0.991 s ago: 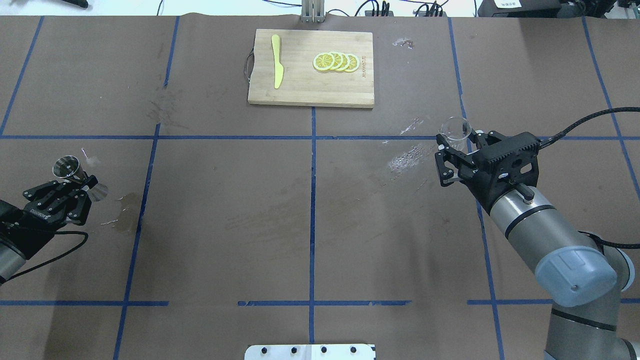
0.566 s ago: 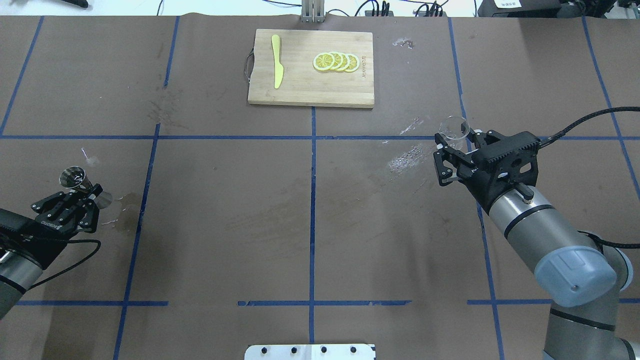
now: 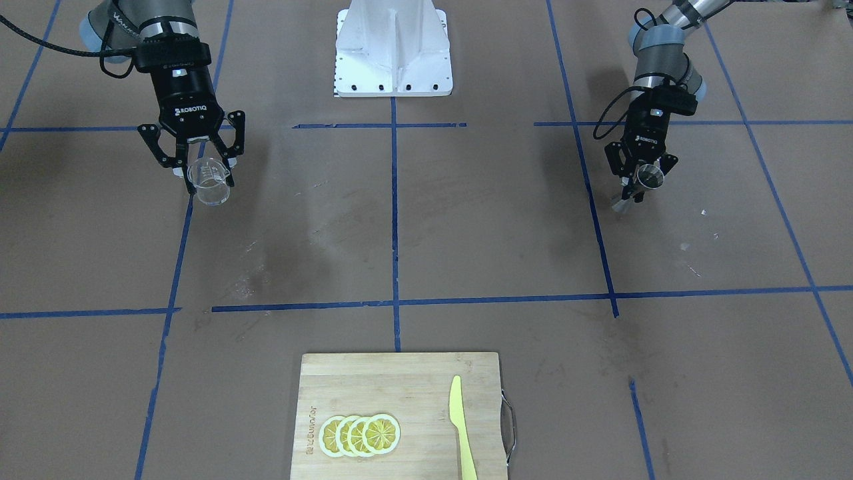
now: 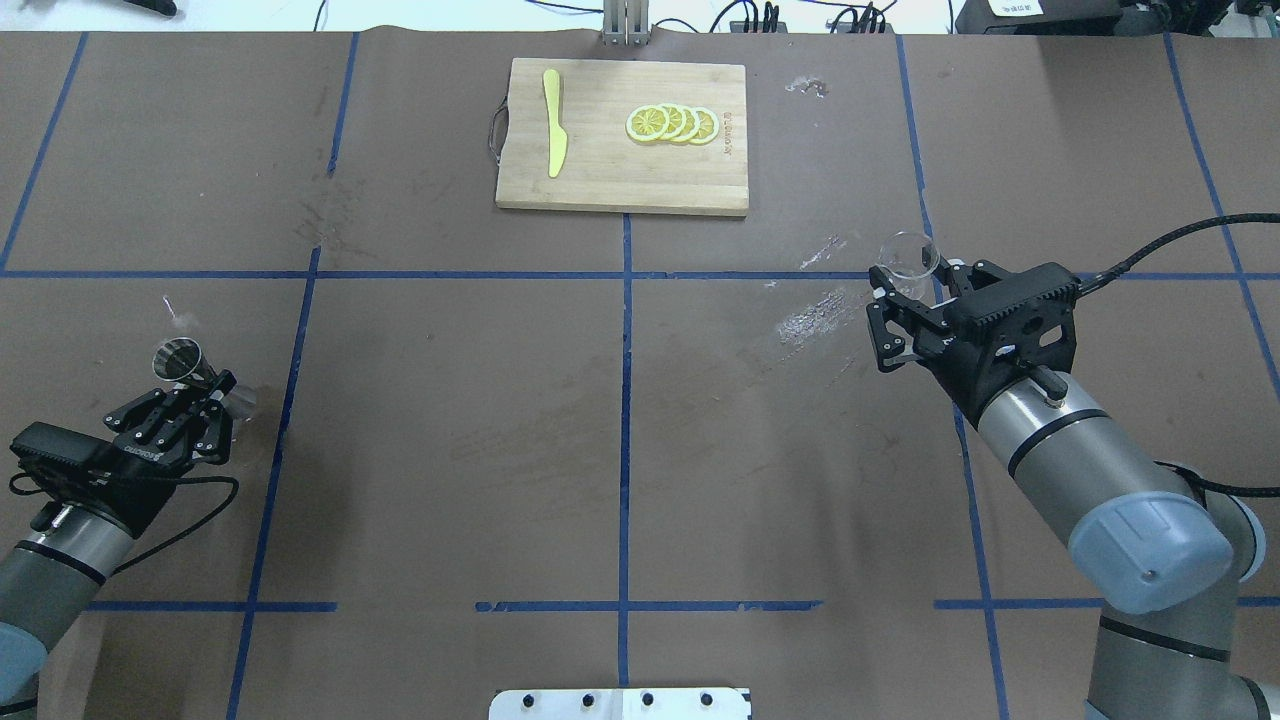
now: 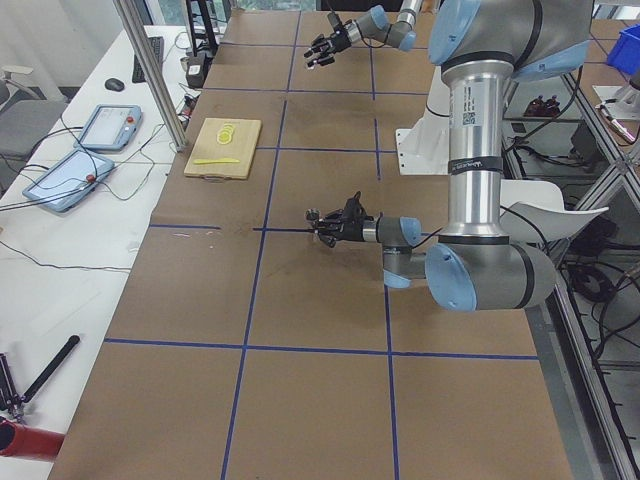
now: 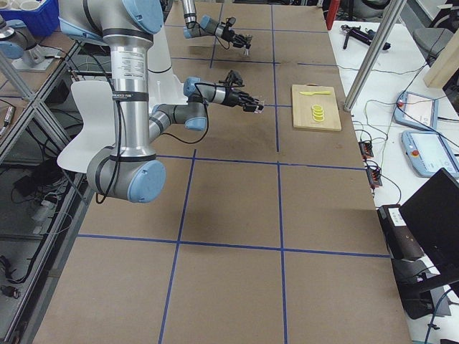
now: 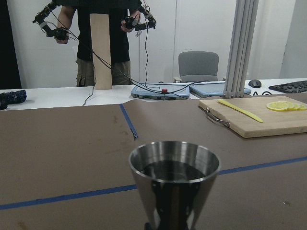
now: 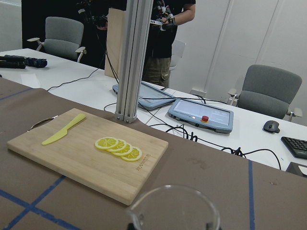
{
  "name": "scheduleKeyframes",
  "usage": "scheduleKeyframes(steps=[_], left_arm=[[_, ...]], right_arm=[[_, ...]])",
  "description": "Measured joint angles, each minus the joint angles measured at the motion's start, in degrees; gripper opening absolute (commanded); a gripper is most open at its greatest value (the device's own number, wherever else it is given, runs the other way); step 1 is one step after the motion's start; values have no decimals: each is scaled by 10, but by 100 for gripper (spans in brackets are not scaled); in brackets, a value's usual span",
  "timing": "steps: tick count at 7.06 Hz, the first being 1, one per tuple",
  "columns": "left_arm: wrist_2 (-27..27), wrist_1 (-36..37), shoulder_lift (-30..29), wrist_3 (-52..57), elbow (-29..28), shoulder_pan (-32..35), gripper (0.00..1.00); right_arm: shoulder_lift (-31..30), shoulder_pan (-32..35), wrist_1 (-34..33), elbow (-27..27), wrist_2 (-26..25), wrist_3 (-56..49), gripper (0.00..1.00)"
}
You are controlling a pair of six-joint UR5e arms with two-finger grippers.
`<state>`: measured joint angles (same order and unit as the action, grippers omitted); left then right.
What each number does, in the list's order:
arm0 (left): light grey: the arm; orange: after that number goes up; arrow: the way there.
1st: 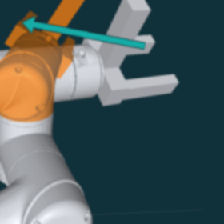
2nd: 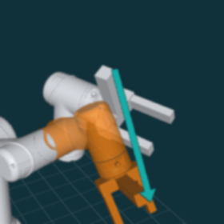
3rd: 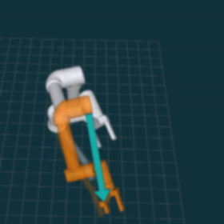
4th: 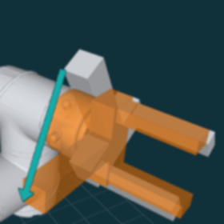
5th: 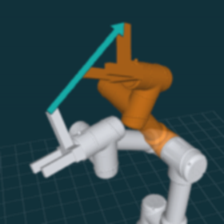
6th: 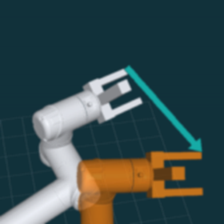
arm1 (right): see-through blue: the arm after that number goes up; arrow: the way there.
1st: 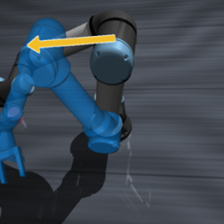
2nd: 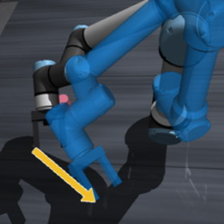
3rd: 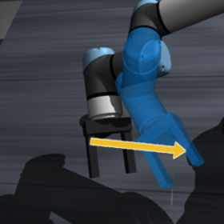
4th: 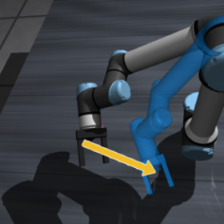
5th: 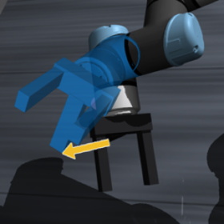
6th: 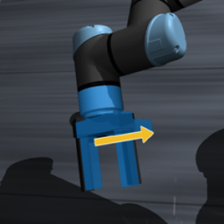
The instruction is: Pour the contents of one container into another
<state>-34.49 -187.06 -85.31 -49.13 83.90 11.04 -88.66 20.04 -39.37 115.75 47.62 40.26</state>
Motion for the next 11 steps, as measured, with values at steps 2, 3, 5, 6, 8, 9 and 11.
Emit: scheduleKeyframes(steps=[2,3,5,6,8,9,11], left_arm=[[5,0,-4,-2,-5,-4,3],[6,1,-5,-2,-6,-8,4],[7,1,-5,-2,-8,-17,9],[7,1,-5,-1,-8,-20,11],[8,1,-6,-1,-9,-25,17],[8,1,-6,-1,-9,-27,20],[10,1,-6,-1,-10,-31,28]], right_arm=[[0,0,0,0,0,0,0],[0,0,0,0,0,0,0],[0,0,-1,0,-1,0,0],[0,0,-1,-1,-1,0,0],[0,0,-1,-1,-1,0,0],[0,0,-1,-1,-1,0,0],[-1,0,-1,-1,-1,0,0]])
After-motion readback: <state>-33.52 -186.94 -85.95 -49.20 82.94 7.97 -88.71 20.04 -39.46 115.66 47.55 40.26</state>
